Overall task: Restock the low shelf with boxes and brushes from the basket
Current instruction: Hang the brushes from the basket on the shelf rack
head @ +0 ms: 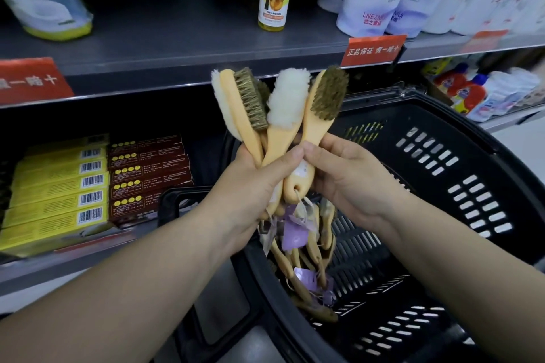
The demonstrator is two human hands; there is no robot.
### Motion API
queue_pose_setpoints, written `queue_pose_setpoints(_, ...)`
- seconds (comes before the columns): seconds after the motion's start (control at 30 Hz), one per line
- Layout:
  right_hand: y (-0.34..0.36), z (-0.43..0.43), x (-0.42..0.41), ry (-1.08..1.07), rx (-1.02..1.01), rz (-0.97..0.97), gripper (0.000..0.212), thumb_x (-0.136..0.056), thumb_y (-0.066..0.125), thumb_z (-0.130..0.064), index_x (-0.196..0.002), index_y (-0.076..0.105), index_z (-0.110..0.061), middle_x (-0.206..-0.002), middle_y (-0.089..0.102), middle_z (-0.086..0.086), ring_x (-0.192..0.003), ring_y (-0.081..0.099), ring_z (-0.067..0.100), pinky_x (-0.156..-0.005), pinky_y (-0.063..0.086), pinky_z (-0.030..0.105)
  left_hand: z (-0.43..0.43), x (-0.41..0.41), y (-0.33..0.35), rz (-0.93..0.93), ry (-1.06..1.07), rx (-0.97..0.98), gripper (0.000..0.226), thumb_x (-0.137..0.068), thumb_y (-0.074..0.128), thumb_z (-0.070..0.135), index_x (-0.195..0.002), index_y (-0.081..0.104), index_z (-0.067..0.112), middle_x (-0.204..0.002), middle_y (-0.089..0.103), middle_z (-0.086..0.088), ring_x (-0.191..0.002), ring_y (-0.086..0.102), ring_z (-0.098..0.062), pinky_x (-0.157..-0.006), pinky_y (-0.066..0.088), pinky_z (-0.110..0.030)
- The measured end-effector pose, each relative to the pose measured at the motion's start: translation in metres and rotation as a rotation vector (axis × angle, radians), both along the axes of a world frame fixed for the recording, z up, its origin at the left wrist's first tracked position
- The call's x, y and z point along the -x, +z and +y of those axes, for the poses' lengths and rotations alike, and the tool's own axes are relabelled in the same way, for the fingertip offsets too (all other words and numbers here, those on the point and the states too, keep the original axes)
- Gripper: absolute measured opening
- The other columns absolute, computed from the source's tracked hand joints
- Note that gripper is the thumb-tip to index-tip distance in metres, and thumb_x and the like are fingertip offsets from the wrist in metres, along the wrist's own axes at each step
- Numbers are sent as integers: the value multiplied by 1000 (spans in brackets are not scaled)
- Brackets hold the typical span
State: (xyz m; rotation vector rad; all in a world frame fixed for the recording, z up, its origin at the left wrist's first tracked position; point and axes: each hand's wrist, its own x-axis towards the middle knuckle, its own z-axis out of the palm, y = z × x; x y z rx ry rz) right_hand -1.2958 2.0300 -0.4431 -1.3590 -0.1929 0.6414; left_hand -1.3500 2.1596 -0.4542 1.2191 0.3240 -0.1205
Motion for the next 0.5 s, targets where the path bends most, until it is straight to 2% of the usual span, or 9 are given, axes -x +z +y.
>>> queue_pose_setpoints(0.1,-3,2,-1,-8,15,-32,27,-98,42,-20,-104,63,-5,-99,71,11,-90,66,22,-81,57,33,1,-2,-1,48,36,14,44,-78,70,37,-118,53,28,-82,70,0,-50,59,-9,-40,43,-23)
queue_pose_setpoints(0.17,-3,2,-2,2,29,-45,32,-99,39,-23,-101,64,-4,-94,71,11,-87,67,21,-78,58,31,2,-2,-2,71,55,42,44,-81,69,35,-120,52,28,-89,71,-2,-53,62,-9,-40,43,-22)
queue_pose_setpoints(0.23,-2,2,-2,36,53,-47,32,-99,39,-23,-104,63,-2,-94,71,12,-86,67,20,-77,58,30,2,-1,0,71,57,67,48,-79,70,35,-122,50,29,-95,72,-1,-60,67,-10,-43,46,-22)
queue_pose_setpoints(0.33,0,2,-4,48,91,-69,23,-96,47,-20,-108,60,-4,-94,70,11,-82,67,20,-72,58,30,2,2,4,22,5,26,59,-67,75,39,-120,52,26,-79,70,4,-52,62,-7,-41,44,-20)
queue_pose_setpoints(0.4,-2,2,-5,3,133,-75,24,-92,54,-19,-110,55,-3,-97,64,17,-83,62,26,-78,54,38,4,3,5,7,-27,-25,53,-66,77,34,-114,54,25,-71,67,1,-49,57,-9,-41,42,-21)
queue_pose_setpoints(0.5,-11,5,-7,-16,181,-100,32,-93,53,-24,-113,54,1,-99,58,18,-89,52,29,-87,45,45,9,2,5,12,-1,-102,35,-75,76,21,-106,59,26,-73,68,-2,-51,58,-12,-40,41,-22)
